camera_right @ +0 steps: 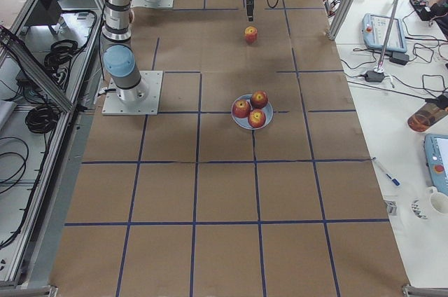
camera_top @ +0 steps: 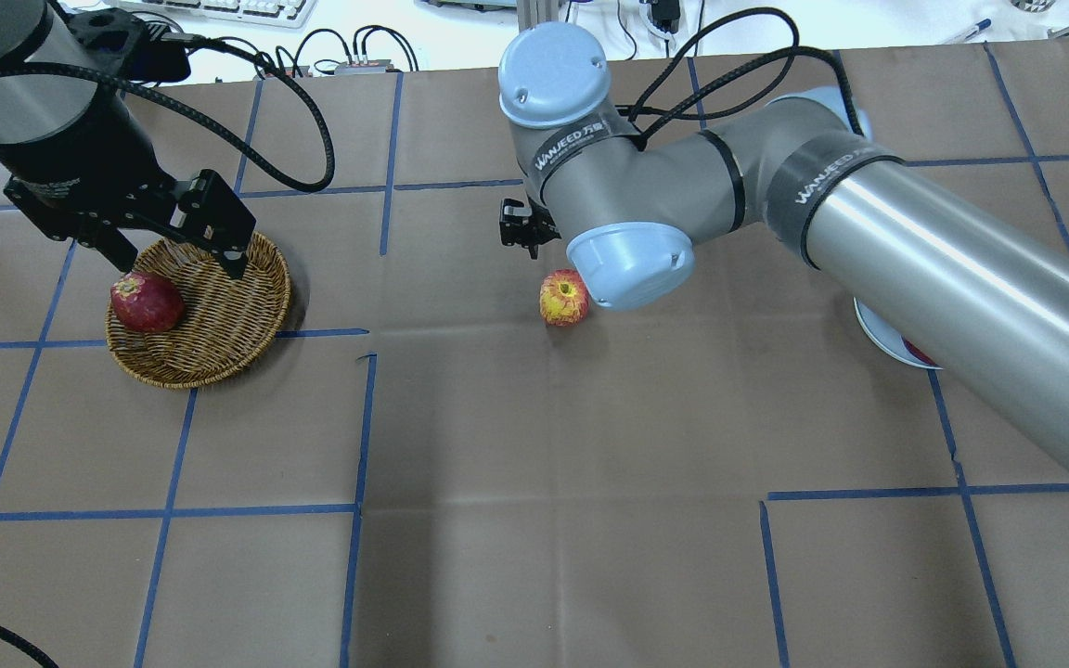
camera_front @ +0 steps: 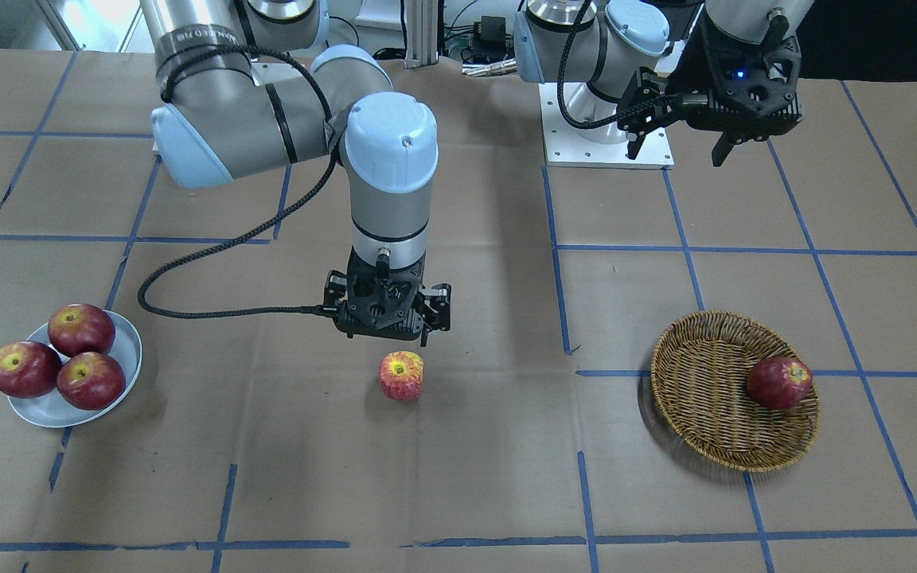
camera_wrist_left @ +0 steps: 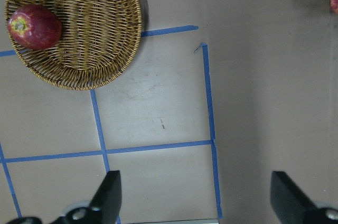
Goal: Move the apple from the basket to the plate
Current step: 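Grasp the apple with the right gripper while the left gripper lowers into the basket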
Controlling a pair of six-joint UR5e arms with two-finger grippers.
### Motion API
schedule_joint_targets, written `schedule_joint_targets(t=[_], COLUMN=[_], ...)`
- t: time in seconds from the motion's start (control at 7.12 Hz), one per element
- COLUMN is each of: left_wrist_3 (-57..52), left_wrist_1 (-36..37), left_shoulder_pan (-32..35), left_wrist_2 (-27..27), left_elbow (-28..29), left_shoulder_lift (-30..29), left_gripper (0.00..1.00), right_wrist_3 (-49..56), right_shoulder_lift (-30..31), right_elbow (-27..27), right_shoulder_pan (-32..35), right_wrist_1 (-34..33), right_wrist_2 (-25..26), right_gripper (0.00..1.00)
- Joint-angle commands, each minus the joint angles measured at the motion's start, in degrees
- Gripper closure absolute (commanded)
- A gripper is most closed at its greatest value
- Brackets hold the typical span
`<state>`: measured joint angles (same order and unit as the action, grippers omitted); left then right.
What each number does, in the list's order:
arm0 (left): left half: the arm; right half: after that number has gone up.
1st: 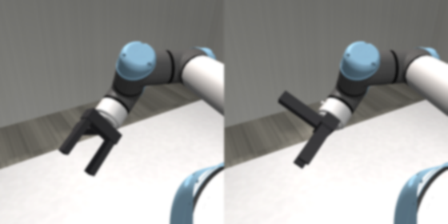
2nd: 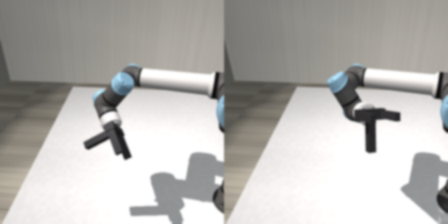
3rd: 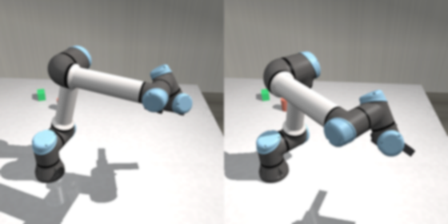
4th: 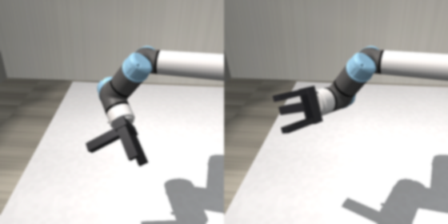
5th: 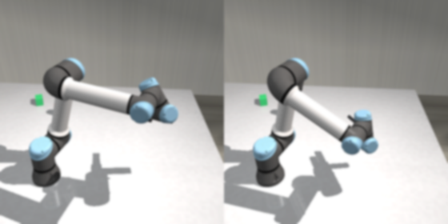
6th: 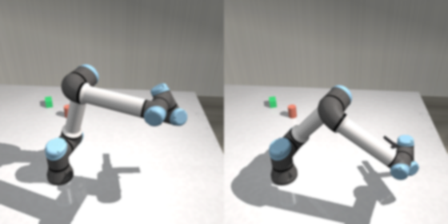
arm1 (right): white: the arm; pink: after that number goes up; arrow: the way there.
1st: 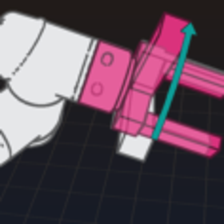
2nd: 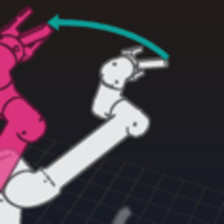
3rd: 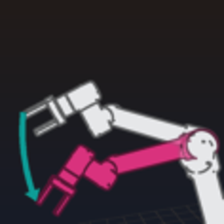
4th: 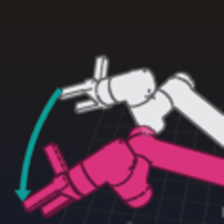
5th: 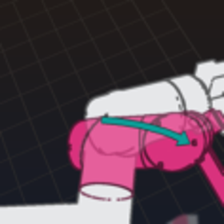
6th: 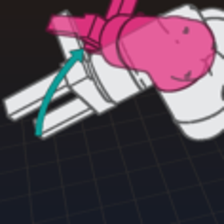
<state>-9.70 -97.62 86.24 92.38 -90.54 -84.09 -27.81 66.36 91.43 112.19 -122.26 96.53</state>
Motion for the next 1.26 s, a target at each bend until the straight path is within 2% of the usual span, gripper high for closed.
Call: schedule_joint_targets(t=[0.0, 0.42, 0.7, 0.84, 0.98, 1.12], left_wrist_3=[0.1, 0.2, 0.3, 0.4, 0.4, 0.4], left_wrist_1=[-0.3, -0.4, -0.4, -0.4, -0.4, -0.4], left_shoulder_pan=[0.2, 0.3, 0.3, 0.3, 0.3, 0.3], left_wrist_2=[-0.4, -0.4, -0.4, -0.4, -0.2, -0.1], left_elbow=[-1.0, -2.6, -2.6, -2.6, -2.6, -2.6], left_shoulder_lift=[0.5, 1.1, 1.2, 1.2, 1.3, 1.4], left_gripper=[0.01, 0.01, 0.01, 0.01, 0.01, 0.01], right_wrist_3=[0.0, 0.7, 0.8, 0.8, 0.8, 0.8], right_shoulder_lift=[-5.7, -10.0, -10.1, -10.1, -10.0, -9.9], right_elbow=[0.2, 0.8, 2.3, 2.3, 2.3, 2.2], right_shoulder_pan=[0.1, 0.1, 0.1, 0.2, 0.2, 0.2], right_wrist_1=[-5.1, -8.4, -9.3, -9.3, -9.3, -9.3], right_wrist_2=[0.1, 0.1, 0.0, -0.1, -0.1, -0.1], right_gripper=[0.00, 0.00, 0.00, 0.18, 0.31, 0.36])
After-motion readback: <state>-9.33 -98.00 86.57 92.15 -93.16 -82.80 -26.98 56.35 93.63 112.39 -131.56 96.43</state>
